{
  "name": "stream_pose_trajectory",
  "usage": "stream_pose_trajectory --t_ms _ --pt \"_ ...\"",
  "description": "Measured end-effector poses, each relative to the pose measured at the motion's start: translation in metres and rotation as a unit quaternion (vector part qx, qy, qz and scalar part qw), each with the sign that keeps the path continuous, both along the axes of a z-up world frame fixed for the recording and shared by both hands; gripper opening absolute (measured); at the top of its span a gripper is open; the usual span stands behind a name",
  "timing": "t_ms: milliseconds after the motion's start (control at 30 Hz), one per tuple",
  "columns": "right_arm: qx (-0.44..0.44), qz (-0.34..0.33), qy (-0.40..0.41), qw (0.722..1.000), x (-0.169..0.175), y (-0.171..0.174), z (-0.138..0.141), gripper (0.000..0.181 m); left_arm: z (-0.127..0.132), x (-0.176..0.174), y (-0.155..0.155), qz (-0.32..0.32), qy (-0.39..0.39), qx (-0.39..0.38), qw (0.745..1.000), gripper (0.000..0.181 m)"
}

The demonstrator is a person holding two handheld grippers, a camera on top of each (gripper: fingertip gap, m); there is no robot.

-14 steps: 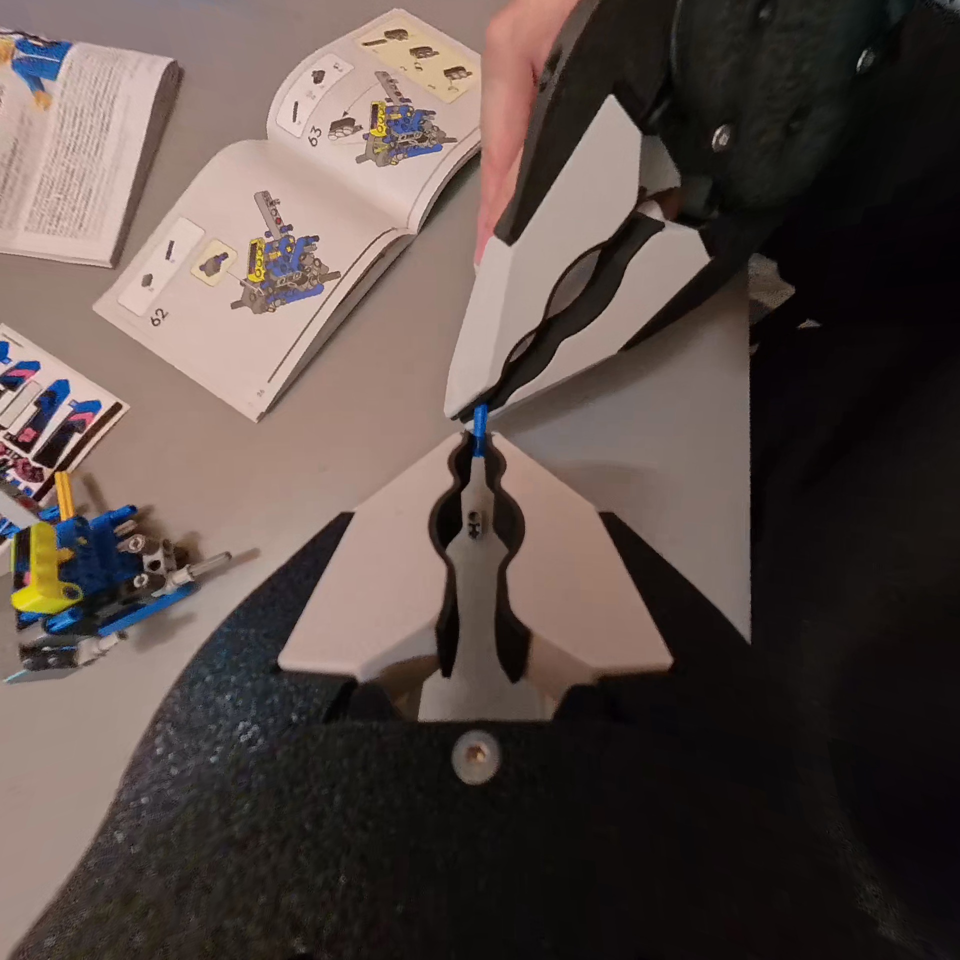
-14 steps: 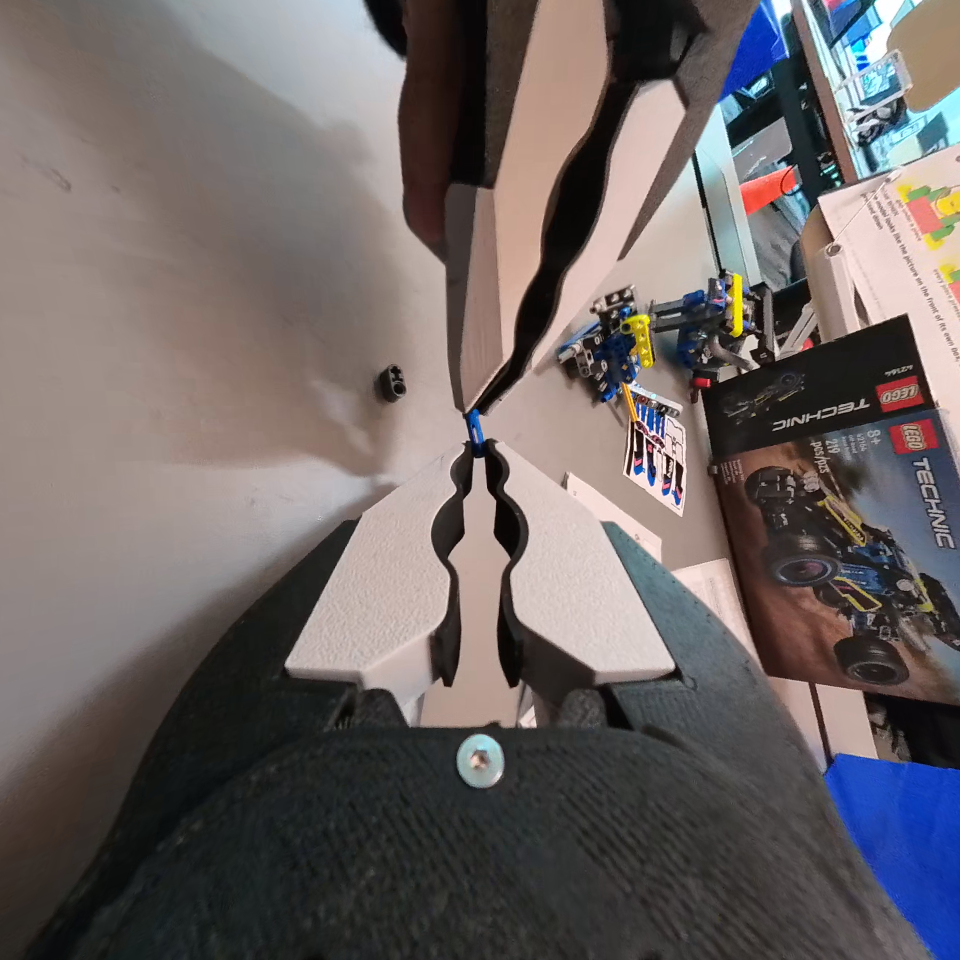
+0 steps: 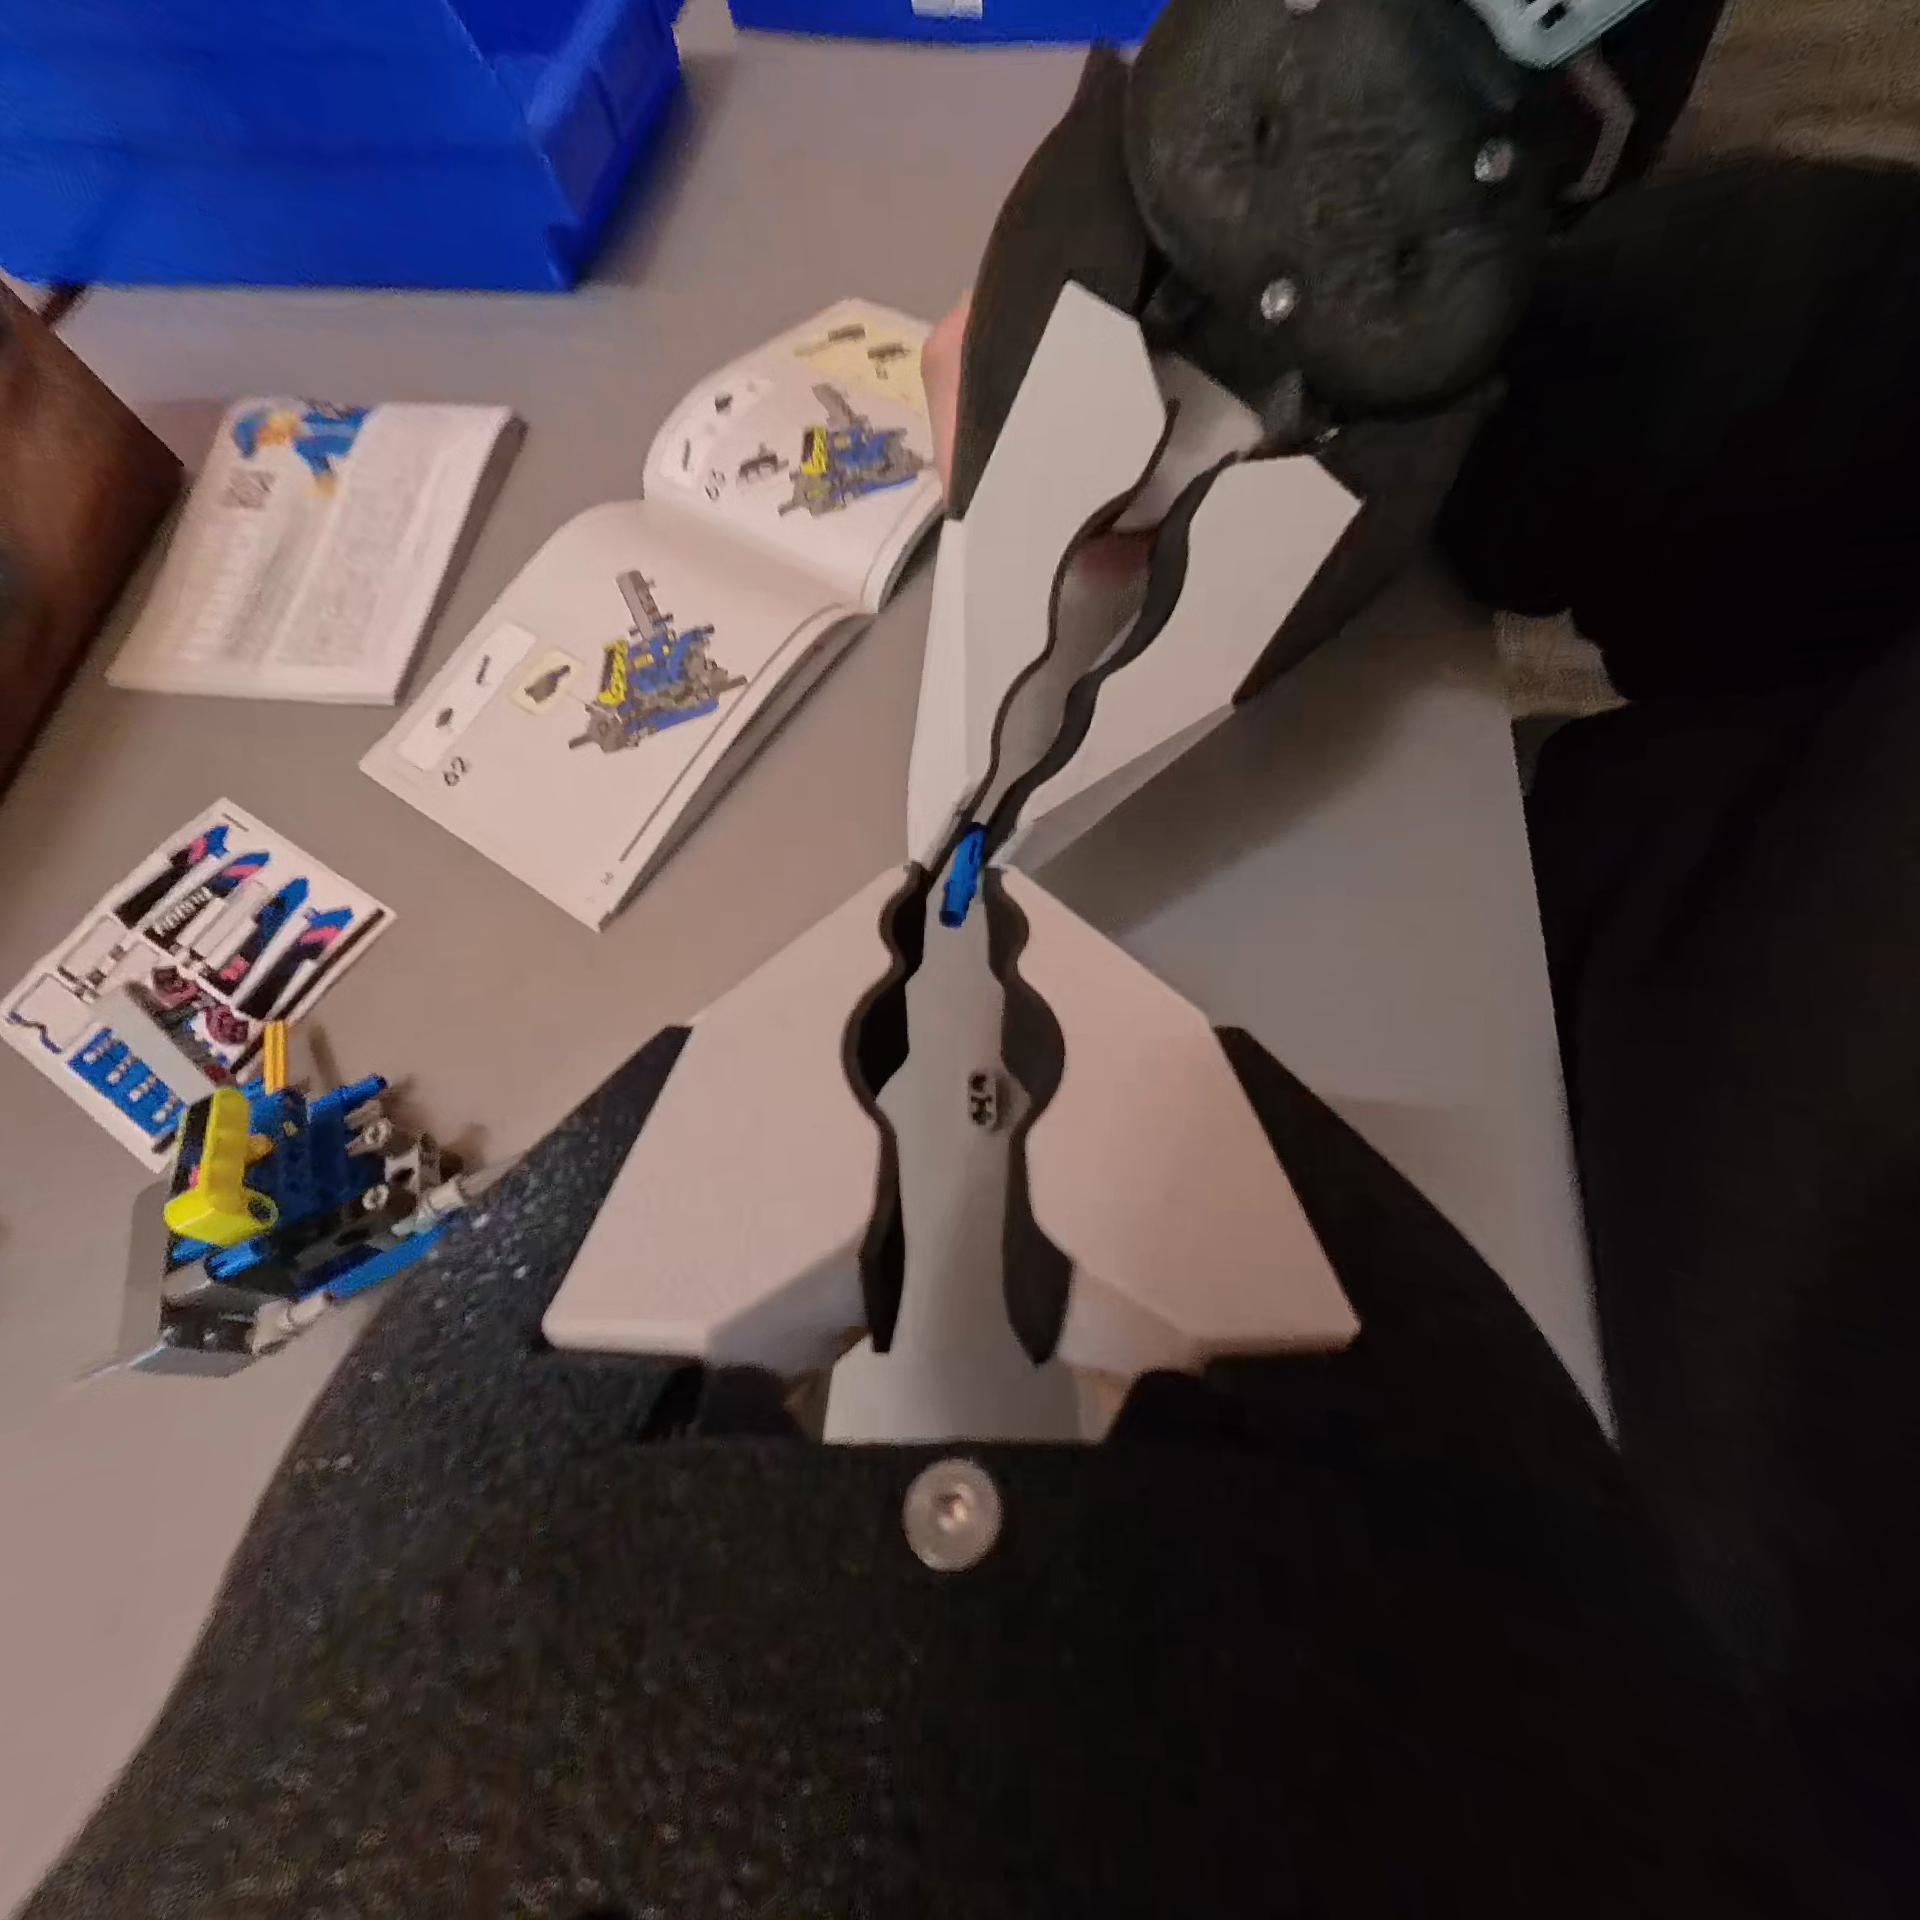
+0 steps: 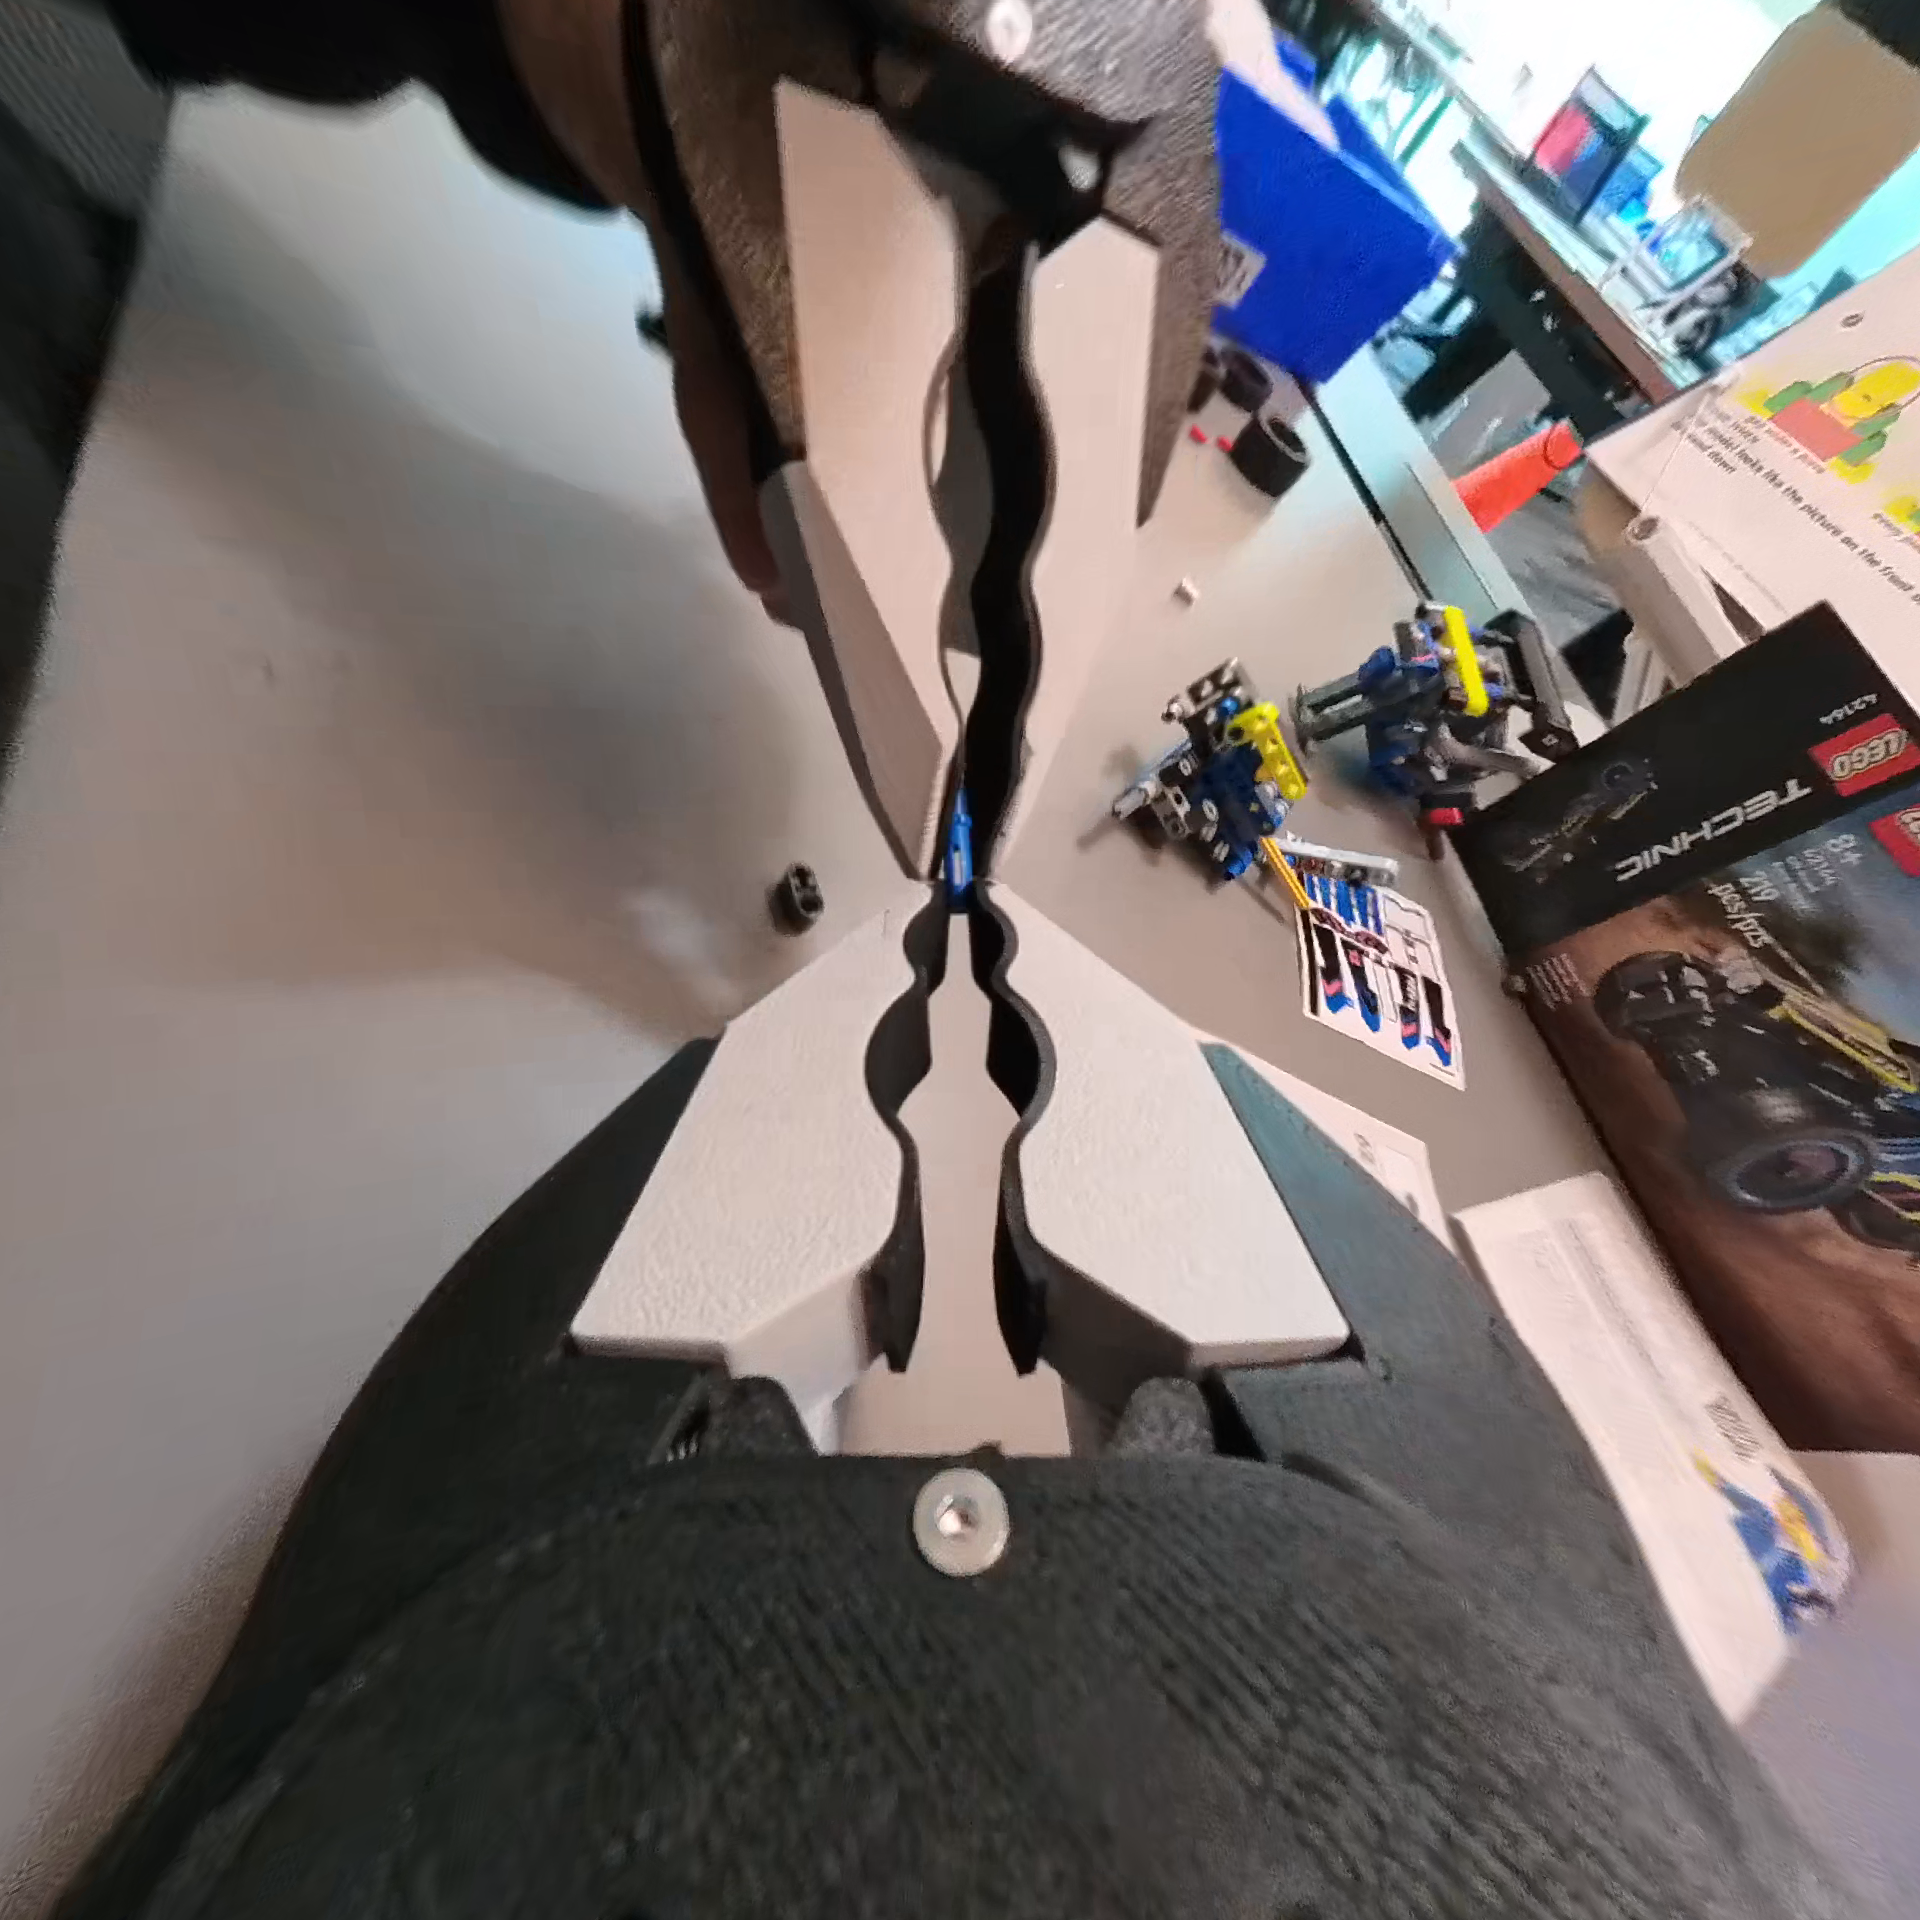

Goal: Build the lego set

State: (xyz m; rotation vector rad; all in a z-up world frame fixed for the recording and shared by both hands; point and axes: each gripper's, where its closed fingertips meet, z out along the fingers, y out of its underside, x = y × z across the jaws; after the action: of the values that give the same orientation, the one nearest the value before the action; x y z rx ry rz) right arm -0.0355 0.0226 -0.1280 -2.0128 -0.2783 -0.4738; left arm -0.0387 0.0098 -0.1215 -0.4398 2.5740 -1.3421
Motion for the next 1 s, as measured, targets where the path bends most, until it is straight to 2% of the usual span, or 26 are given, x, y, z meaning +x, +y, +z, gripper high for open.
stream_pose_trajectory --t_ms 33,133,267,400,433,467,567,700,1000 --pt "0.015 0.001 0.015 1.0 0.0 0.0 0.003 0.002 0.004 0.0 0.0 -0.001 -0.012 -0.017 1.0 0.012" --pt "0.054 0.009 0.05 0.997 -0.002 0.001 0.009 0.002 0.019 0.005 0.001 0.009 -0.058 -0.068 0.996 0.022" --pt "0.089 0.006 0.099 0.991 0.001 -0.001 0.011 0.002 0.028 0.015 0.006 0.037 -0.09 -0.095 0.991 0.0" --pt "0.118 0.01 0.125 0.985 0.003 -0.002 0.017 0.002 0.041 0.02 0.001 0.045 -0.122 -0.139 0.982 0.001" --pt "0.121 0.007 0.123 0.985 0.004 -0.003 0.018 0.002 0.042 0.018 -0.002 0.034 -0.124 -0.148 0.981 0.008" --pt "0.121 0.006 0.124 0.985 0.005 -0.003 0.018 0.002 0.042 0.02 -0.002 0.031 -0.126 -0.151 0.98 0.018" --pt "0.122 0.003 0.137 0.983 0.008 -0.003 0.018 0.002 0.031 0.025 -0.002 0.019 -0.11 -0.141 0.984 0.022" --pt "0.128 -0.009 0.159 0.979 0.016 -0.003 0.019 0.002 0.03 0.036 -0.001 0.02 -0.082 -0.176 0.981 0.027" --pt "0.122 -0.038 0.191 0.973 0.029 -0.002 0.016 0.002 0.023 0.038 -0.001 -0.027 -0.069 -0.168 0.983 0.019"
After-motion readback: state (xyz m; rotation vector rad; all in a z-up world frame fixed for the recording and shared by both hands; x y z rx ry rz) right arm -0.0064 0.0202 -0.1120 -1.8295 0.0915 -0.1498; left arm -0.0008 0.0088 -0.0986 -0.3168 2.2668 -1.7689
